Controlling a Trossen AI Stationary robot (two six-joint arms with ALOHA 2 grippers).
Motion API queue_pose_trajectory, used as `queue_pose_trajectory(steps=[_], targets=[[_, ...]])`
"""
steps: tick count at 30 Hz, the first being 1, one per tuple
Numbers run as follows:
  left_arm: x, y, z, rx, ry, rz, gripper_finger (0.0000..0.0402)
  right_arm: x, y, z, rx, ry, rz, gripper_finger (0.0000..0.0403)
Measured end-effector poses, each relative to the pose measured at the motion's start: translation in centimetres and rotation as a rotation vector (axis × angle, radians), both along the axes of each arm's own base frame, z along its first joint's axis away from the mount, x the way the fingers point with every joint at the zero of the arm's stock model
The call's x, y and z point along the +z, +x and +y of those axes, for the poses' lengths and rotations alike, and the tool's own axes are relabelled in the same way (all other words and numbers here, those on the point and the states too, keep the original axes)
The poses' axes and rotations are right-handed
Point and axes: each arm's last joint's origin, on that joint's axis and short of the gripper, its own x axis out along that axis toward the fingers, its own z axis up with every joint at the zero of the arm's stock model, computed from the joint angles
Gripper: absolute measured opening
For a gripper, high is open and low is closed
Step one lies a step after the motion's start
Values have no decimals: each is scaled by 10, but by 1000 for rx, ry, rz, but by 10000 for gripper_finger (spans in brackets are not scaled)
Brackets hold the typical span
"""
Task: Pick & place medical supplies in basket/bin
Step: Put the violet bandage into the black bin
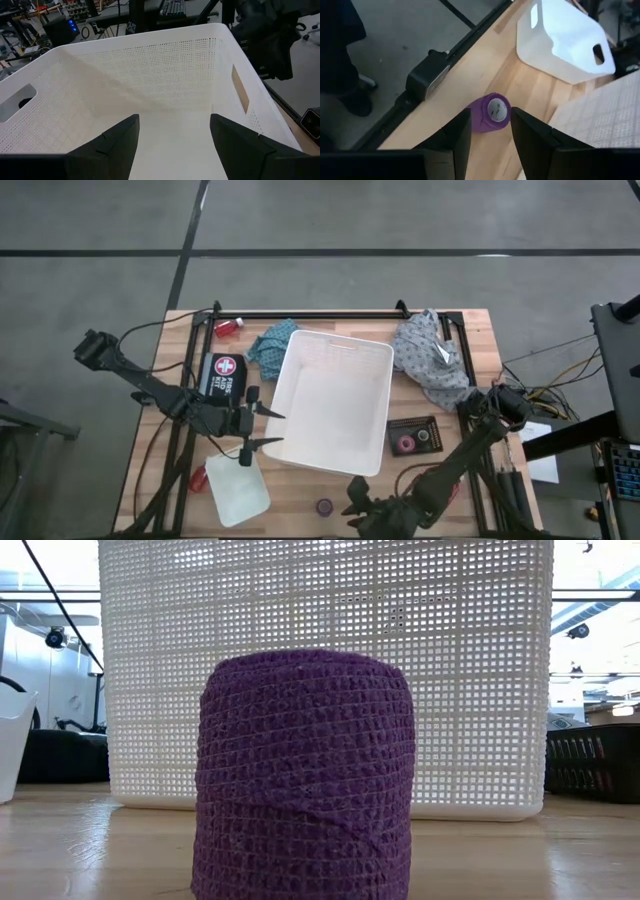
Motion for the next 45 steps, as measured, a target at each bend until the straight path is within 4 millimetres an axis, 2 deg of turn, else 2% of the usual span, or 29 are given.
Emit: queue_pose_trajectory(steps=[9, 13, 17, 21, 25, 29, 38, 41, 45], targets=[[0, 0, 0, 0, 0, 0, 249, -1, 2, -4, 10, -35, 6, 167], [0, 0, 0, 0, 0, 0, 249, -11, 2, -4, -1, -32, 32, 179], [0, 0, 0, 0, 0, 0, 249, -26, -2, 5, -44, -103, 19, 189], [0, 0, 0, 0, 0, 0, 249, -26, -11, 21, -85, -210, -83, 197], [0, 0, 0, 0, 0, 1, 249, -31, -13, 30, -135, -175, -119, 201], [0, 0, 0, 1, 0, 3, 250, -36, -7, 35, -148, -142, -117, 201], [0, 0, 0, 1, 0, 4, 250, -65, 17, 39, -123, -130, -43, 201], [0, 0, 0, 1, 1, 5, 250, -66, 24, 37, -129, -114, -32, 208], [0, 0, 0, 1, 1, 4, 250, -63, 32, 32, -158, -67, -27, 238]])
